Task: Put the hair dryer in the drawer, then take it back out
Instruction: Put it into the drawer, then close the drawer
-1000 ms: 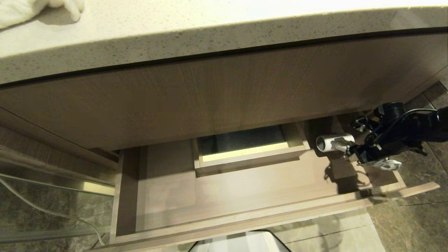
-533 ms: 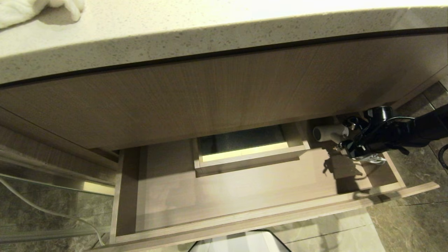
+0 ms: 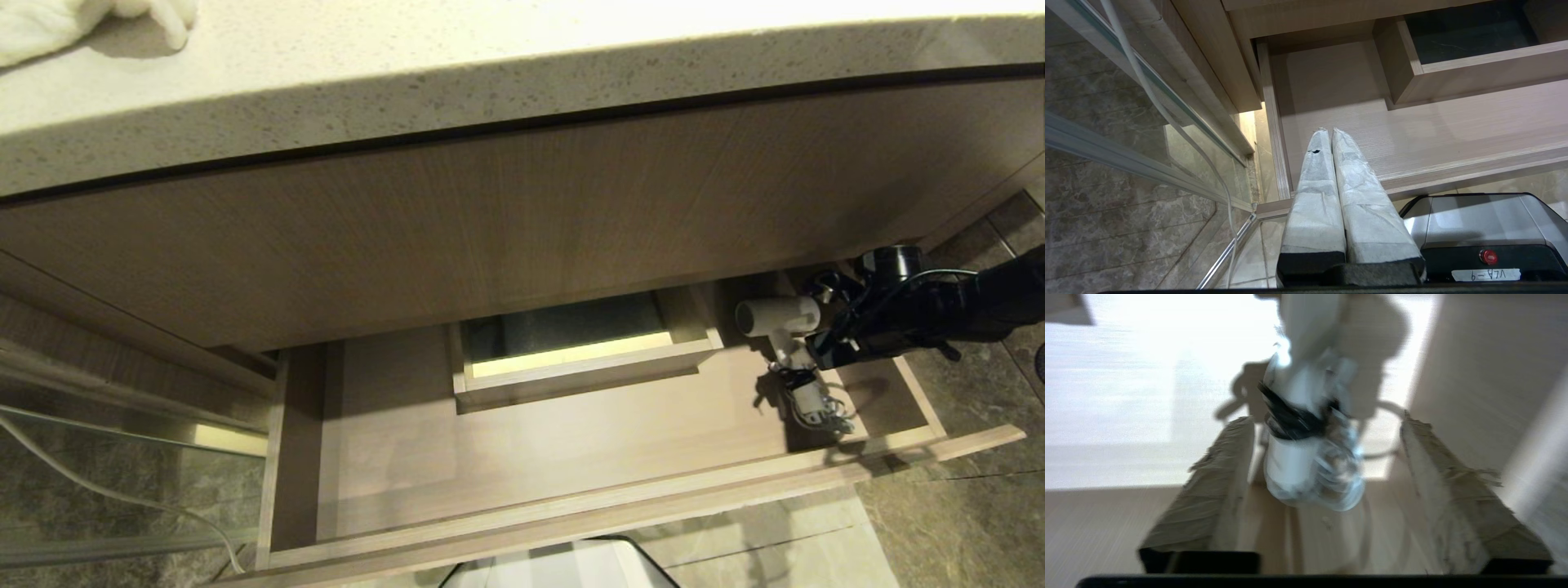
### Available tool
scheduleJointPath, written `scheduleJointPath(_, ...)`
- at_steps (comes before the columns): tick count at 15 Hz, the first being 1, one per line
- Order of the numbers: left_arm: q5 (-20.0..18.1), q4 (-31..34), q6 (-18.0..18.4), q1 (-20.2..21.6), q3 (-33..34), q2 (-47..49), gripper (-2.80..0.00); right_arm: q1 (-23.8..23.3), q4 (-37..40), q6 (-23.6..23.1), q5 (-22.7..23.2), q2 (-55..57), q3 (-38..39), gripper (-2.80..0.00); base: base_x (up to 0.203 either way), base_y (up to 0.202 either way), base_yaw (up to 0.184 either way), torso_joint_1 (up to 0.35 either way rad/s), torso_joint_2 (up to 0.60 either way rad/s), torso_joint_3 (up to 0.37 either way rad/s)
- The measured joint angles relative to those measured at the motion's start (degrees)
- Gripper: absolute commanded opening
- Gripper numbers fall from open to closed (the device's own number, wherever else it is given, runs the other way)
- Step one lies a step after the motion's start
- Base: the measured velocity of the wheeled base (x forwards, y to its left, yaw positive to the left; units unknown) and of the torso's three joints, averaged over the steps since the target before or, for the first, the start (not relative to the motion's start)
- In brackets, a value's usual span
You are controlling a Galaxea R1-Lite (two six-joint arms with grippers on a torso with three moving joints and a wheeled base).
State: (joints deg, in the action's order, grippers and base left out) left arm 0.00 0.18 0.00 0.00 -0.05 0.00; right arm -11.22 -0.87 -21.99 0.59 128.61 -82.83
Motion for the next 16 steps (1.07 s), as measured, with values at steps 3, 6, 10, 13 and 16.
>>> scheduleJointPath(3,0.00,-0.02,0.00,0.00,0.00,0.00,-2.80,-0.75,0.85,-0.16,-0.15,-8.61,5.55,0.00,0.000,0.000,0.000,0.000,0.00,0.000)
scheduleJointPath(6,0.00,0.00,0.00,0.00,0.00,0.00,-2.80,-1.24,4.75,0.10,0.03,-21.19,14.92,-2.80,0.000,0.000,0.000,0.000,0.00,0.000)
scheduleJointPath(10,-0.01,0.00,0.00,0.00,0.02,0.00,-2.80,-1.27,13.07,-1.55,-0.07,-41.35,32.27,-2.80,0.000,0.000,0.000,0.000,0.00,0.000)
scheduleJointPath(13,-0.01,0.00,0.00,0.00,0.02,0.00,-2.80,-1.04,18.14,-4.20,-4.80,-52.01,46.86,-2.80,0.000,0.000,0.000,0.000,0.00,0.000)
scheduleJointPath(16,0.00,0.00,0.02,0.00,0.02,0.00,-2.80,0.22,19.08,-4.80,-13.98,-53.39,53.71,-2.80,0.000,0.000,0.000,0.000,0.00,0.000)
